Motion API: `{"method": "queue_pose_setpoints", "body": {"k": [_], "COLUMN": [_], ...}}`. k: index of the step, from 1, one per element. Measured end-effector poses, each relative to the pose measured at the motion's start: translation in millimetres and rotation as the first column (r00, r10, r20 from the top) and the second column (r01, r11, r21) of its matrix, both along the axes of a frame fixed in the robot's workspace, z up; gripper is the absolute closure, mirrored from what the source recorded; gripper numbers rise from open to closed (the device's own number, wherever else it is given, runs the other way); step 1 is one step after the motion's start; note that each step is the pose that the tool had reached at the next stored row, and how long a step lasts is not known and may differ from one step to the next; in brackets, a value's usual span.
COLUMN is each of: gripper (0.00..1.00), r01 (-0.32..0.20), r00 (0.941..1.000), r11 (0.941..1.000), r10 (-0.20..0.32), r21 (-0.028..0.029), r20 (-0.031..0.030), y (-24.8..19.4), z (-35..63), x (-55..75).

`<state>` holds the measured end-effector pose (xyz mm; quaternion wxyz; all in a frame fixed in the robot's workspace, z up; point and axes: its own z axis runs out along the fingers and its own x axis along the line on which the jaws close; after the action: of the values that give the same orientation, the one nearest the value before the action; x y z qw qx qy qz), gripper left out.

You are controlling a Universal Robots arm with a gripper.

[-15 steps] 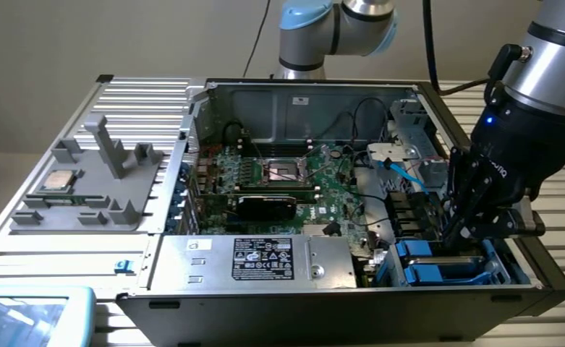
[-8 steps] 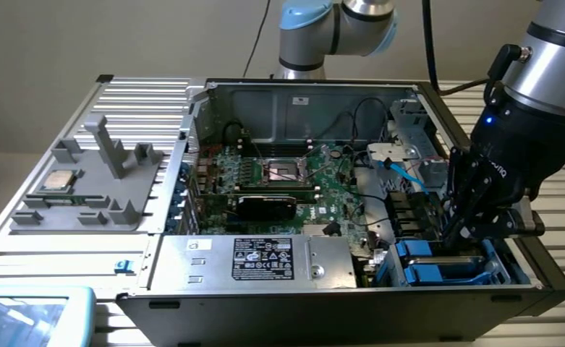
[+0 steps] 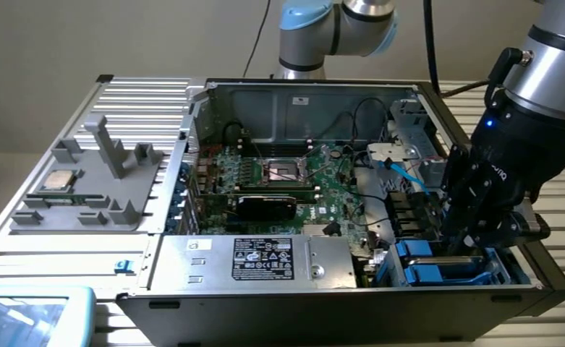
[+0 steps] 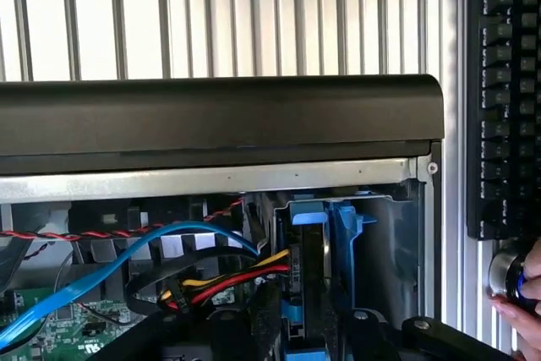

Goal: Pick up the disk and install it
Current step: 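Insert the second disk wire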

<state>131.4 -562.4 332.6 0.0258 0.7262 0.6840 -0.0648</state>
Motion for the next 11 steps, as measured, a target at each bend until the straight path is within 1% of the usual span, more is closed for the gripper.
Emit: {"method": "queue_pose_setpoints", "body": {"k": [4,11], "gripper": [0.64,0.64], "r01": [0.002,0.010], "r00": [1.0000,1.0000], "r11": [1.0000,1.0000], "r10": [-0.002,-0.010], "r21": [0.0003,0.0000], "r20": [-0.0001,-0.0001], "y": [0.0,0.0], "z": [13.3,41.6], "x": [-0.2,-0.7]}}
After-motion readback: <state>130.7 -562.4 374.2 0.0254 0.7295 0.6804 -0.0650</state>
